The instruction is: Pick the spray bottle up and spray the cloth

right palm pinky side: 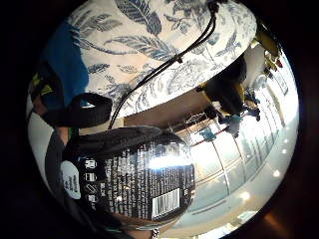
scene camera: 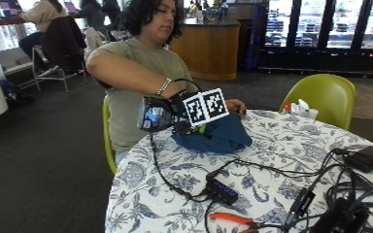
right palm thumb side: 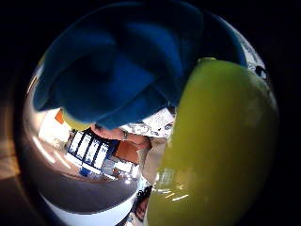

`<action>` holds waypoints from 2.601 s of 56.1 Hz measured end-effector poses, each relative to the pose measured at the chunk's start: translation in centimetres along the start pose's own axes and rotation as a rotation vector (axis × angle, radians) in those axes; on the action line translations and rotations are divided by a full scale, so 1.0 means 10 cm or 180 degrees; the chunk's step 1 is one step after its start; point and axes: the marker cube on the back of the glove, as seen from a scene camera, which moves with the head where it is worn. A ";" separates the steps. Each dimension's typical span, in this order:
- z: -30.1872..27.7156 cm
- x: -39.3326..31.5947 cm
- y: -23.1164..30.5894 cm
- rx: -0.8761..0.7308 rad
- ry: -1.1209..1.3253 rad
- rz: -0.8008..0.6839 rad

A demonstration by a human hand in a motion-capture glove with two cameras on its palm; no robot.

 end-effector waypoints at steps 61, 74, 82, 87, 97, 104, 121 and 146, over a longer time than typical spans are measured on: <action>-0.37 -2.84 0.00 0.2483 -0.2973 -0.4099; -0.52 -3.17 -0.18 0.2873 -0.3261 -0.4110; -0.80 -3.35 -0.33 0.2992 -0.3281 -0.4066; -0.94 -3.44 -0.39 0.2988 -0.3324 -0.4053; -0.84 -3.39 -0.42 0.2668 -0.3109 -0.3912; -0.70 -3.16 -0.46 0.2669 -0.2522 -0.3415; -0.40 -2.41 0.00 0.3020 -0.0809 -0.2952; 0.44 -1.54 0.52 0.3043 0.0562 -0.2724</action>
